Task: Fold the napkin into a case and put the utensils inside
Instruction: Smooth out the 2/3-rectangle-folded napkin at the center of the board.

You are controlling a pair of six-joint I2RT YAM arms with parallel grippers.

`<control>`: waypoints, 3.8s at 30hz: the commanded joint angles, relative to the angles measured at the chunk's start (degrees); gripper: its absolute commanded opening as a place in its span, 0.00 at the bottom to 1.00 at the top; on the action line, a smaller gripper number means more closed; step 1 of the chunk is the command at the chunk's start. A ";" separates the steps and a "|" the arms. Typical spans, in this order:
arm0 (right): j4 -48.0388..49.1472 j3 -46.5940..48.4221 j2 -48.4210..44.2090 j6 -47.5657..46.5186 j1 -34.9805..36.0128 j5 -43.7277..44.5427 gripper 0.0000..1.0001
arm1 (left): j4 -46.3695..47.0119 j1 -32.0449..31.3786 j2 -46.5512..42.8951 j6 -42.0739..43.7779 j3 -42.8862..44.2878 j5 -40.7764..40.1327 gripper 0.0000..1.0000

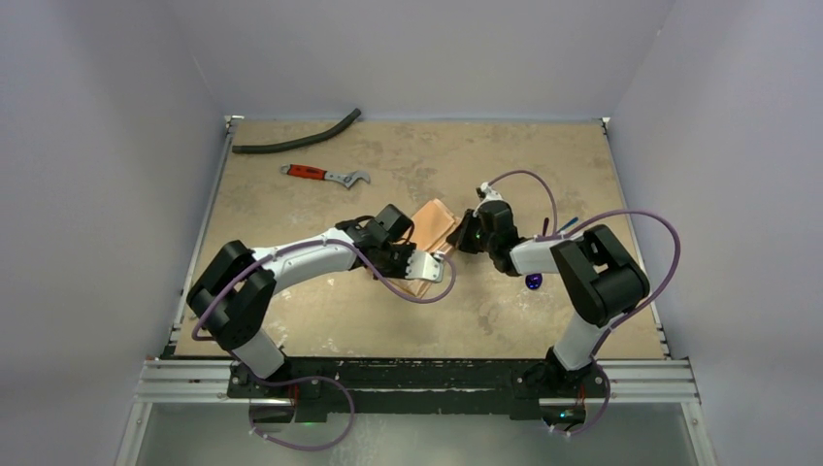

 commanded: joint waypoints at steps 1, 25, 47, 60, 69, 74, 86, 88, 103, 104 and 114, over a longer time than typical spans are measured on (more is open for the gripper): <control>-1.17 -2.45 -1.05 1.57 -0.23 1.84 0.00 | -0.16 -0.60 -1.46 -0.85 0.10 0.63 0.00; 3.95 -8.58 -12.32 3.58 9.08 -15.81 0.00 | 2.83 -5.19 1.55 2.92 -6.64 -7.73 0.00; 11.98 -14.92 -0.83 7.43 11.83 -11.89 0.00 | -4.87 -5.41 2.28 -5.02 7.00 -4.64 0.00; 7.68 -14.29 -4.15 6.97 11.75 -12.29 0.00 | -2.35 -5.73 1.49 -2.17 -4.16 -7.06 0.00; -0.20 -7.32 -9.88 1.61 11.37 -19.10 0.00 | 0.13 -5.77 2.89 -1.36 -6.00 -9.23 0.00; -3.63 1.36 -9.21 -1.65 6.57 -21.42 0.00 | 0.56 -5.72 1.98 0.75 -8.02 -10.06 0.00; 2.15 20.65 13.54 2.45 -1.05 -29.14 0.00 | -0.22 -5.75 -0.14 7.27 -10.84 -10.82 0.00; 3.61 20.25 15.06 2.75 -1.77 -28.51 0.00 | -0.38 -5.75 -0.26 7.32 -11.09 -10.55 0.00; 13.45 15.97 20.46 0.87 -5.95 -27.67 0.36 | 0.65 -5.56 -1.01 9.54 -12.32 -11.58 0.00; 14.40 14.85 18.98 1.05 -6.53 -28.23 0.40 | 0.67 -5.54 -0.98 9.54 -12.26 -11.56 0.00; 12.17 6.09 2.09 -1.42 -7.35 -26.32 0.38 | 0.93 -5.55 -0.46 8.97 -11.95 -11.73 0.00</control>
